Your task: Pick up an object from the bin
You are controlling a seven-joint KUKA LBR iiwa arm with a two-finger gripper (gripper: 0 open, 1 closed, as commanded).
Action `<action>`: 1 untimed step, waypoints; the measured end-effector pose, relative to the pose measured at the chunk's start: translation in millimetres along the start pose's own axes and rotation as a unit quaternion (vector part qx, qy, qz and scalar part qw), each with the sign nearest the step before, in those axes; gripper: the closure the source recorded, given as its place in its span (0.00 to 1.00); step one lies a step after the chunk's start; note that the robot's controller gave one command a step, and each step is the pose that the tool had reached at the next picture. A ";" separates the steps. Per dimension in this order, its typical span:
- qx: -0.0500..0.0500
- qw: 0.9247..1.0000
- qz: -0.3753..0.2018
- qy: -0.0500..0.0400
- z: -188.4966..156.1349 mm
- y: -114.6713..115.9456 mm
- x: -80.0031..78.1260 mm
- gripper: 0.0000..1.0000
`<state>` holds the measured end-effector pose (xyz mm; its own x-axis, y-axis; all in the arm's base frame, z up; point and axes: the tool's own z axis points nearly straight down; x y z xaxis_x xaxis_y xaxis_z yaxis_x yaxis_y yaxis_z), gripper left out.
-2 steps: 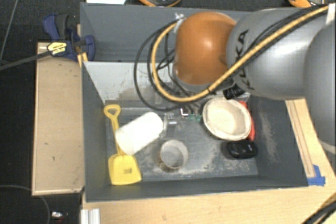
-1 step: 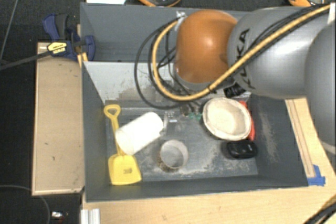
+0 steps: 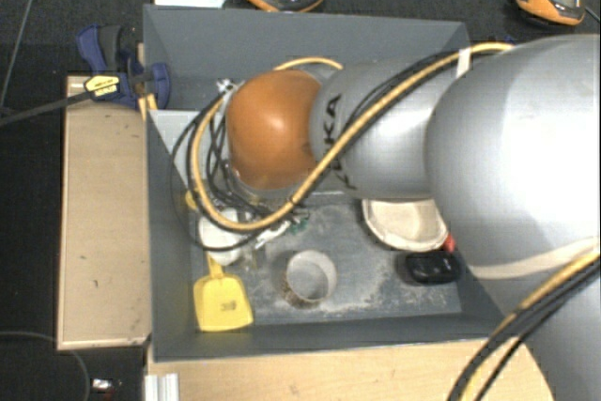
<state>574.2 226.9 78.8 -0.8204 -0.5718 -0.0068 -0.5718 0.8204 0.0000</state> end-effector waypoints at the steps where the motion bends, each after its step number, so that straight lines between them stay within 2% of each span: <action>1: 0.000 1.000 0.015 0.000 -59.8 -2.9 12.1 0.00</action>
Offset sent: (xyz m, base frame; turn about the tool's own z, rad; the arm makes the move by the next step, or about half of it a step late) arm -0.0055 0.0017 -0.0055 -0.0341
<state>565.6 217.3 138.5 -0.8368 -0.5475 -0.0071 -0.5475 0.8368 -0.0005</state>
